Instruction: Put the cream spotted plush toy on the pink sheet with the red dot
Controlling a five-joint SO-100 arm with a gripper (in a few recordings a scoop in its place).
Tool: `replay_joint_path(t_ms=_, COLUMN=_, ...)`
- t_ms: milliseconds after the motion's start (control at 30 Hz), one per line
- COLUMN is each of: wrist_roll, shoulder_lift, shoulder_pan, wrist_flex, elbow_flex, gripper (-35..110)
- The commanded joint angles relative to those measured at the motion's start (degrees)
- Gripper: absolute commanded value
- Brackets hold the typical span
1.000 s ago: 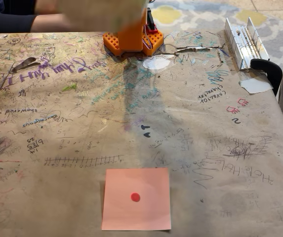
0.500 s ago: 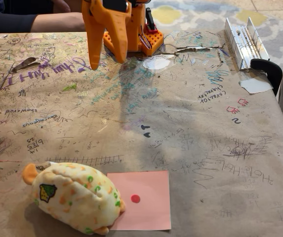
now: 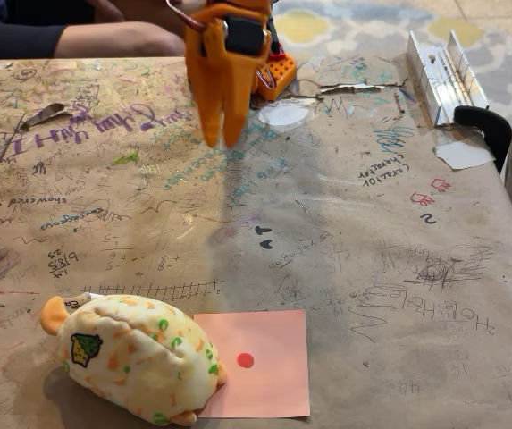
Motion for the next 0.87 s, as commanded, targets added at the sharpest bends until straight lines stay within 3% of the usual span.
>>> replay_joint_path(t_ms=0, wrist_roll=1.7, shoulder_lift=2.5, shoulder_pan=-1.0, wrist_flex=0.9, elbow_flex=-0.7, gripper=2)
replay_joint_path(t_ms=267, wrist_roll=6.2, shoulder_lift=6.7, shoulder_pan=-1.2, wrist_flex=2.5, elbow_flex=2.5, gripper=0)
replay_joint_path(t_ms=833, wrist_roll=6.0, shoulder_lift=6.8, shoulder_pan=-0.9, wrist_flex=2.5, elbow_flex=2.5, gripper=0)
